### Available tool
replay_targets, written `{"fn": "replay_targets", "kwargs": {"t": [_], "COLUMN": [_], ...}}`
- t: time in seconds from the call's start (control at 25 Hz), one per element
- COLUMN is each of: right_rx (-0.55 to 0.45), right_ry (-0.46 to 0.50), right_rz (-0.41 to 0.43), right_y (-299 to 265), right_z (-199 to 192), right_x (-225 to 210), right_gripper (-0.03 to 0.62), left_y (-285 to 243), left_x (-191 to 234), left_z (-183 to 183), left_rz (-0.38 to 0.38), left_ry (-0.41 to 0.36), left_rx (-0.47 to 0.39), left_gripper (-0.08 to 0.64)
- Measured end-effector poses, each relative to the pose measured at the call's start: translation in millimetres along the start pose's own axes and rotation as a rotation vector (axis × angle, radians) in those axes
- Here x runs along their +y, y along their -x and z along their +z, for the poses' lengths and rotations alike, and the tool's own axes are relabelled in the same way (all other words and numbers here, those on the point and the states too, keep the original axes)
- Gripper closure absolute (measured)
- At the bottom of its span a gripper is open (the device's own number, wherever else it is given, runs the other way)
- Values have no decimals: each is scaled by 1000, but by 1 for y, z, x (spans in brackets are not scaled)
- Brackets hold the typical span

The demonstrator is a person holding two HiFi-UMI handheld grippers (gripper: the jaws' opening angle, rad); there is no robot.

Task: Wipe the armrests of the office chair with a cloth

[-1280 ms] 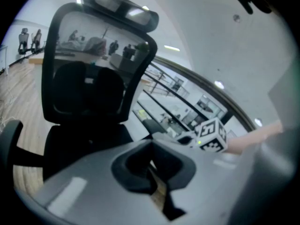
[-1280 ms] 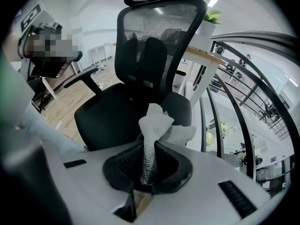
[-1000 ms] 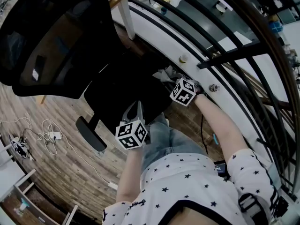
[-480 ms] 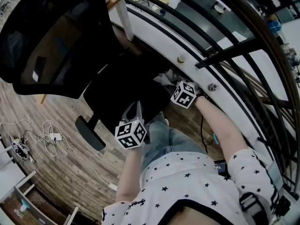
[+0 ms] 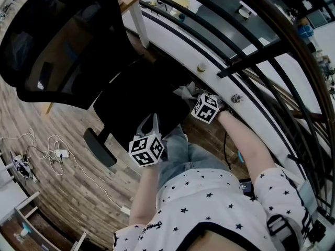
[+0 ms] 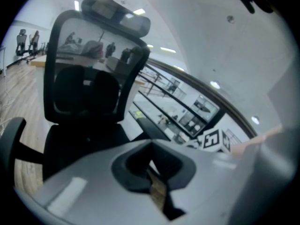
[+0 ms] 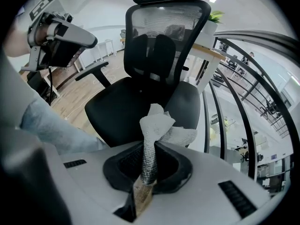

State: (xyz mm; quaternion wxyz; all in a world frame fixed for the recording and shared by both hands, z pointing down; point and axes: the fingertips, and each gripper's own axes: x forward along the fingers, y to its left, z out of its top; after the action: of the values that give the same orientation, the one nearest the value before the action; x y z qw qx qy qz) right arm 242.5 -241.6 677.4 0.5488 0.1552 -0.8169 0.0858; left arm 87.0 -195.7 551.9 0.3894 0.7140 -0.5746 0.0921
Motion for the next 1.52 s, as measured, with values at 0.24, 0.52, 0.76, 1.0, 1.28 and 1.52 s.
{"fn": "replay_targets", "kwargs": {"t": [0.24, 0.52, 0.76, 1.0, 1.28, 1.52], "right_rx": [-30, -112, -253, -381, -468, -541], "right_ry": [-40, -126, -201, -279, -315, -352], "right_rz": [-21, -43, -72, -79, -105, -113], "right_y": [12, 37, 75, 113, 148, 172], "right_z": [-1, 4, 20, 40, 47, 59], "right_x": [7, 22, 37, 58, 82, 98], "right_gripper": [558, 558, 558, 558, 558, 558], "left_y": [10, 27, 45, 63, 81, 92], "left_x": [-6, -11, -18, -25, -30, -30], "left_z": [0, -1, -4, -11, -19, -16], "left_rz": [0, 3, 9, 8, 4, 0], "left_ry": [-11, -12, -24, -38, -59, -80], "left_rx": [-22, -56, -86, -93, -104, -119], "left_gripper": [556, 555, 556, 555, 555, 557]}}
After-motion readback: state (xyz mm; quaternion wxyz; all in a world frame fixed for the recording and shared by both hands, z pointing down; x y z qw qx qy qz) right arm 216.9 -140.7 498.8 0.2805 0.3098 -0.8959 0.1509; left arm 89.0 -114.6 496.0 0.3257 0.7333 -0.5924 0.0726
